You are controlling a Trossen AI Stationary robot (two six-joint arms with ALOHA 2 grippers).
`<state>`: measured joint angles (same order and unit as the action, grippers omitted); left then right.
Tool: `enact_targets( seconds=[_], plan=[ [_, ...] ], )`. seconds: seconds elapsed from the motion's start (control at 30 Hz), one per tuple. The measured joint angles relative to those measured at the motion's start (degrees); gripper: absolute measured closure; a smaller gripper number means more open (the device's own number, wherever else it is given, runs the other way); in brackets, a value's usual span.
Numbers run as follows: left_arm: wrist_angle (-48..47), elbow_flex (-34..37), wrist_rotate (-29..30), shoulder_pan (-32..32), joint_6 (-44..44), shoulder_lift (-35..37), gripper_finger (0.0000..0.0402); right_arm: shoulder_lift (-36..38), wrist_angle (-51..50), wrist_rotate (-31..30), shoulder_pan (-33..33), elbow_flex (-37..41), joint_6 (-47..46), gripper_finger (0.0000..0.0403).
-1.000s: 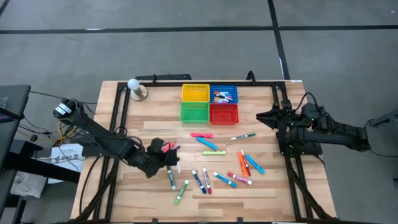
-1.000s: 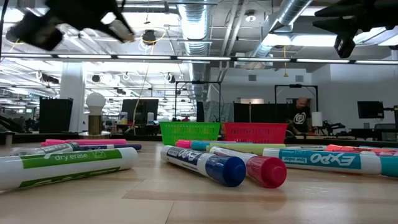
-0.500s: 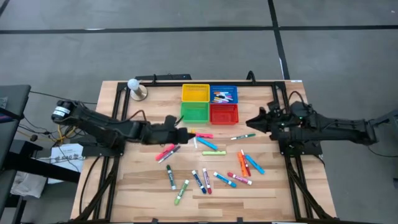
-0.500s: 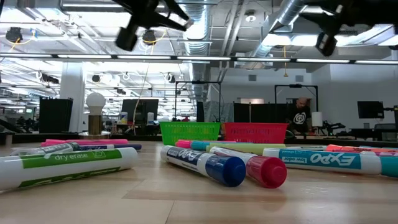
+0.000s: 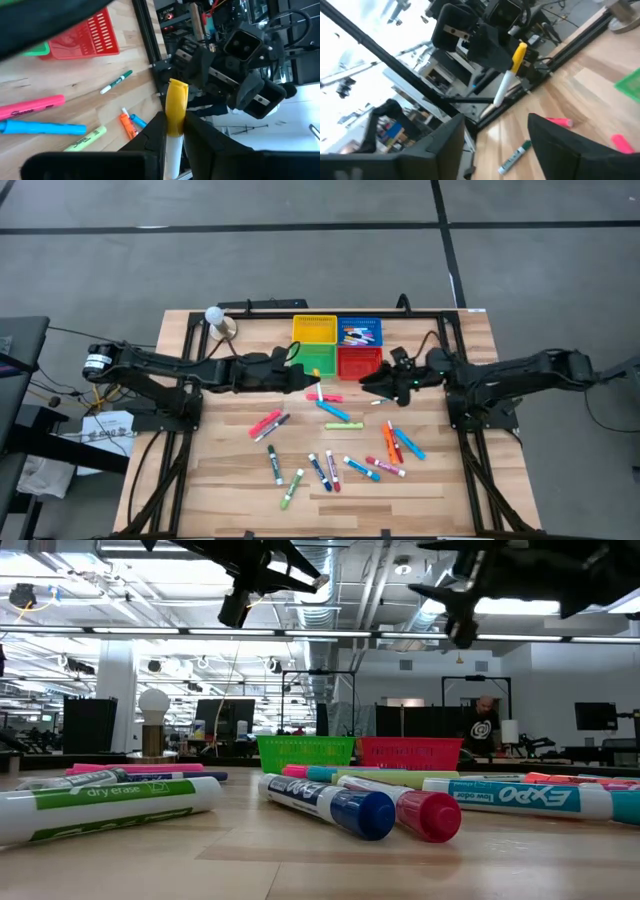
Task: Pick & Place Markers
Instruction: Put the small yellow highlighter pen into the blue bin
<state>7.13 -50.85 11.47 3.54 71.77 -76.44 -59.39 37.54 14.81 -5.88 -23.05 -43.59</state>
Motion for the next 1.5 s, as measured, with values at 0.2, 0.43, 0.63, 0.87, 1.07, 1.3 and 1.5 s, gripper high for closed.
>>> enact_targets(
  seconds=[0.2, 0.43, 0.63, 0.87, 1.07, 1.3, 1.5],
  plan=[
    [0.49, 0.00, -0.99, -1.29, 0.00, 0.00, 0.0346, -9.99, 6.65, 3.57, -1.17, -3.25, -3.56, 0.0156],
    [0.68, 0.00, -0.96, -1.52, 0.00, 0.00, 0.0346, -18.91, 6.26, 5.29, -1.39, -11.04, -3.52, 0.0152],
    [0.99, 0.00, -0.88, -1.52, 0.01, 0.00, 0.0346, -25.24, 6.34, 8.14, -1.39, -16.42, -3.54, 0.0152],
    [1.10, 0.00, -0.83, -1.52, 0.01, 0.00, 0.0346, -30.76, 6.17, 9.32, -1.39, -21.31, -3.98, 0.0152],
    [1.16, 0.00, -0.82, -1.52, 0.02, 0.00, 0.0346, -31.94, 5.64, 9.44, -1.39, -23.10, -3.97, 0.0160],
    [1.29, 0.00, -0.64, -1.52, 0.02, 0.00, 0.0346, -31.80, 3.82, 9.23, -1.76, -23.17, -4.00, 0.0213],
    [1.29, 0.00, -0.57, -1.52, 0.02, 0.00, 0.0346, -31.80, 3.55, 8.98, -1.65, -23.17, -3.98, 0.0272]
  ],
)
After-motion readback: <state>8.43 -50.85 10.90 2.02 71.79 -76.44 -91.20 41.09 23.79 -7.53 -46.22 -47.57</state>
